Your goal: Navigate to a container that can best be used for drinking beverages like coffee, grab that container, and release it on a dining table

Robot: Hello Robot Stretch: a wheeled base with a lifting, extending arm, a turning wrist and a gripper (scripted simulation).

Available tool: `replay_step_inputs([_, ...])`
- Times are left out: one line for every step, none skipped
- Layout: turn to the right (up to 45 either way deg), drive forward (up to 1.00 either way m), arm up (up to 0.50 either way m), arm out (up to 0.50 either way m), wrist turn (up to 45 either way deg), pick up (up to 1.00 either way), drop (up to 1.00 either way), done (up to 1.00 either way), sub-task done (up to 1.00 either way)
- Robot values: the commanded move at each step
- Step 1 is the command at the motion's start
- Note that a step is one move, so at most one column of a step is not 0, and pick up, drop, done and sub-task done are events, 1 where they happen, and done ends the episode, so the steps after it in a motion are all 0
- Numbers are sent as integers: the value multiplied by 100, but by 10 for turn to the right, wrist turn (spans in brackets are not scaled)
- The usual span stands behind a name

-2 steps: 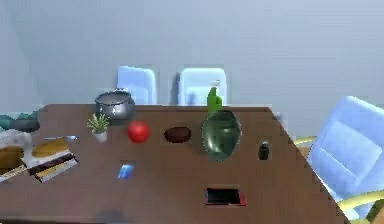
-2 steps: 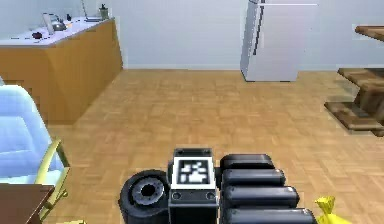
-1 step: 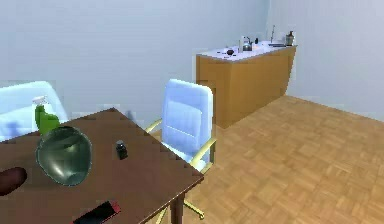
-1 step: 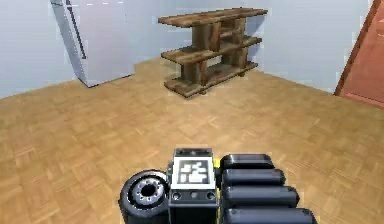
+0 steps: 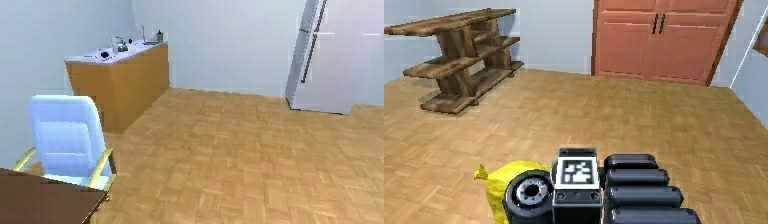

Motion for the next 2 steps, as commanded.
replay_step_inputs([-450, 0, 0, 0, 0, 0, 0, 0, 0])
replay_step_inputs([-450, 0, 0, 0, 0, 0, 0, 0, 0])
